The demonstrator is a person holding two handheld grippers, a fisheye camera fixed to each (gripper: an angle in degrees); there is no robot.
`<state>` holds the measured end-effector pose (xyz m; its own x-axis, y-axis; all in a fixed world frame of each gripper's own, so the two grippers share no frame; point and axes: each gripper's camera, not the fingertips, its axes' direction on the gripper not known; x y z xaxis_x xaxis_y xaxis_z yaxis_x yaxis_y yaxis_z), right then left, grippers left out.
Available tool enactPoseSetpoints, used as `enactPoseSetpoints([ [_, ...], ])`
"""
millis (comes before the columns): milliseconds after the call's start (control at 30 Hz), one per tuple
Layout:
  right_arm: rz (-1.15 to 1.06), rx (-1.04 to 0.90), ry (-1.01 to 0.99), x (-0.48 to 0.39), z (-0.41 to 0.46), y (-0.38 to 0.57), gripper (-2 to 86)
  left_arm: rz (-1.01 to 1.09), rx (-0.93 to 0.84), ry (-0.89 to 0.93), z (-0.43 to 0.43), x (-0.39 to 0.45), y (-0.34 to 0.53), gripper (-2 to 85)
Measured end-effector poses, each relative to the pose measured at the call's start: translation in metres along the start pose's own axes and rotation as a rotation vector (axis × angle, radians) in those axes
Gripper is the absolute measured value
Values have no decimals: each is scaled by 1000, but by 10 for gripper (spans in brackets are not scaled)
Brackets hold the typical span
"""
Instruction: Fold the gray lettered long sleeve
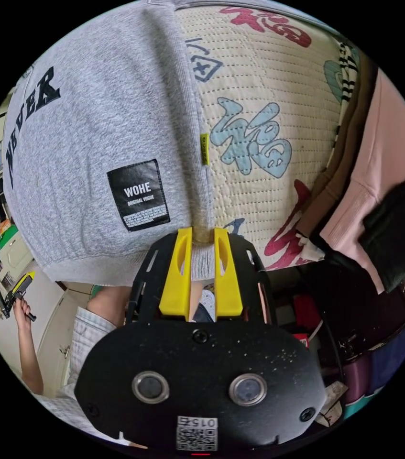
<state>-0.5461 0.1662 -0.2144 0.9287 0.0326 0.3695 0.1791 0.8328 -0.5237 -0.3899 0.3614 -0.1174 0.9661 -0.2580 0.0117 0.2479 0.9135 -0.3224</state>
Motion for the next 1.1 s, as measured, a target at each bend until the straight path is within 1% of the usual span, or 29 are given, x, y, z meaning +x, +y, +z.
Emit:
enactPoseSetpoints([
  [67, -12, 43, -54, 19, -1, 3, 79, 7, 49, -12, -7, 21, -3, -7],
  [167, -23, 124, -186, 56, -2, 12, 78, 53, 144, 31, -11, 79, -21, -7],
  [233, -43, 122, -248, 76, -5, 10, 78, 104, 186, 100, 2, 143, -44, -7],
  [267, -66, 104, -262, 86, -11, 7, 82, 112, 186, 123, 8, 161, -51, -7],
  [333, -114, 140, -243, 101, -34, 10, 89, 146, 150, 234, 40, 232, -75, -7],
  [400, -225, 207, -275, 129, -87, 18, 85, 167, 114, 270, 65, 282, -90, -7],
  [433, -253, 224, -299, 138, -105, 19, 85, 178, 92, 259, 82, 313, -98, -7],
  [500, -345, 362, -378, 190, -198, 20, 84, 174, 43, 217, 109, 350, -108, -7],
  [533, -357, 408, -383, 207, -223, 18, 84, 151, -3, 183, 127, 368, -115, -8],
  [567, -370, 506, -366, 246, -273, 9, 85, 138, -29, 167, 136, 376, -119, -8],
  [600, -371, 588, -297, 287, -319, -6, 86, 109, -78, 128, 153, 388, -124, -8],
  [633, -359, 615, -252, 309, -340, -17, 88, 76, -105, 75, 165, 396, -128, -8],
  [667, -308, 650, -175, 356, -377, -44, 93, 66, -99, 59, 168, 400, -130, -8],
  [700, -265, 675, -140, 403, -404, -76, 96, 42, -106, 28, 173, 406, -133, -8],
  [733, -244, 682, -142, 427, -415, -95, 97, 21, -117, 4, 177, 411, -137, -8],
  [767, -191, 653, -191, 473, -424, -138, 101, 18, -121, -8, 180, 414, -139, -8],
  [800, -154, 567, -295, 512, -421, -186, 104, 20, -124, -30, 184, 418, -142, -8],
  [833, -141, 516, -358, 529, -415, -210, 106, 20, -128, -48, 188, 422, -145, -7],
  [900, -61, 305, -556, 576, -367, -295, 114, 4, -142, -61, 193, 425, -150, -7],
  [933, -40, 257, -588, 582, -353, -311, 120, -16, -157, -61, 196, 425, -154, -7],
  [1000, 57, 92, -611, 597, -304, -354, 146, -49, -180, -54, 200, 424, -160, -7],
  [1033, 70, 77, -618, 598, -296, -360, 153, -66, -194, -50, 202, 423, -164, -7],
  [1100, 77, 60, -767, 597, -274, -375, 146, -74, -213, -49, 204, 423, -169, -7],
])
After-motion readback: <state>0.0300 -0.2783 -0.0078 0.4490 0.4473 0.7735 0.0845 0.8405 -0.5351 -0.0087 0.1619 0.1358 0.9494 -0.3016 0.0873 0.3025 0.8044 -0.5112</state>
